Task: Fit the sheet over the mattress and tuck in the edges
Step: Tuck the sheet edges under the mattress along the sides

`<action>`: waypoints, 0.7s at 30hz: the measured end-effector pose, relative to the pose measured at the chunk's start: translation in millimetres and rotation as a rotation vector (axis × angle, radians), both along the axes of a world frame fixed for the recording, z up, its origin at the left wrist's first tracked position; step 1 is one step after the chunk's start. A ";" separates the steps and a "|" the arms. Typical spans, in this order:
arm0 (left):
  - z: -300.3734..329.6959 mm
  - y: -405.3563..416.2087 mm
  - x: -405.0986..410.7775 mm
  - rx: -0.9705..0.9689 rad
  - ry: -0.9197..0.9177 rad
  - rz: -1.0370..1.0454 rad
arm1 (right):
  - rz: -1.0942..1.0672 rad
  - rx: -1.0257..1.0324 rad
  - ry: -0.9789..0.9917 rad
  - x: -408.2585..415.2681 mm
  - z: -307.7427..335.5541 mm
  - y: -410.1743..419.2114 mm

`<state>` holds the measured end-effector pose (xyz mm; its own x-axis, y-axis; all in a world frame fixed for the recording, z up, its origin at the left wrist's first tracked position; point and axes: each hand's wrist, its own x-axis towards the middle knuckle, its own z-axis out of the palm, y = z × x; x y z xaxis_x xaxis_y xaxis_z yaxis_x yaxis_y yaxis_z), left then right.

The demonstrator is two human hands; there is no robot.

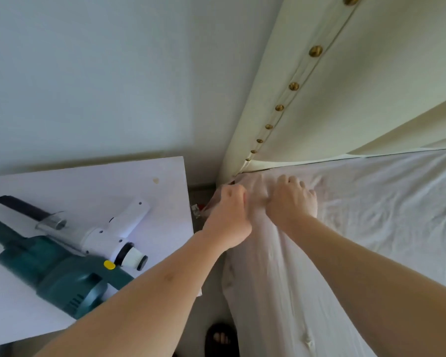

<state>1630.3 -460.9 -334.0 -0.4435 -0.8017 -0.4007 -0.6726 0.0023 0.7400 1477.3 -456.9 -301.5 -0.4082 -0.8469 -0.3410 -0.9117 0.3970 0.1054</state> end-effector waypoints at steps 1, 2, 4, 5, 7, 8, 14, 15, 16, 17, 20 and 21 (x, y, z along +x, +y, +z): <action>-3.1 -5.4 3.9 -0.020 -0.061 0.069 | 0.027 -0.014 -0.095 7.5 7.1 1.5; -7.6 -11.3 7.5 -0.005 -0.117 0.103 | 0.043 -0.010 -0.176 16.7 12.4 3.1; -15.6 -20.8 11.6 0.050 -0.202 0.051 | 0.073 0.016 -0.244 32.6 14.6 5.9; -19.3 -25.8 12.2 0.048 -0.229 -0.013 | 0.087 0.022 -0.248 39.8 12.5 5.4; -25.8 -31.6 10.7 -0.032 -0.292 -0.195 | 0.144 0.001 -0.255 51.4 7.0 4.5; -28.7 -34.2 7.3 -0.110 -0.340 -0.296 | 0.177 -0.022 -0.267 53.4 1.6 4.2; -45.1 -40.5 18.6 -0.382 -0.523 -0.475 | 0.393 -0.047 0.051 63.1 -18.0 13.0; -44.5 -41.7 21.9 -0.385 -0.527 -0.472 | 0.386 -0.059 0.061 65.6 -19.3 12.7; -45.1 -42.4 25.3 -0.408 -0.555 -0.475 | 0.380 -0.073 0.061 68.3 -19.4 12.2; -43.1 -43.5 28.0 -0.453 -0.600 -0.475 | 0.385 -0.091 0.056 71.2 -19.3 11.1; -36.2 -60.3 37.6 -0.626 -0.767 -0.483 | 0.450 -0.143 0.034 83.5 -15.7 -3.2; -37.5 -65.0 41.3 -0.667 -0.821 -0.505 | 0.473 -0.131 0.030 88.0 -15.6 -7.2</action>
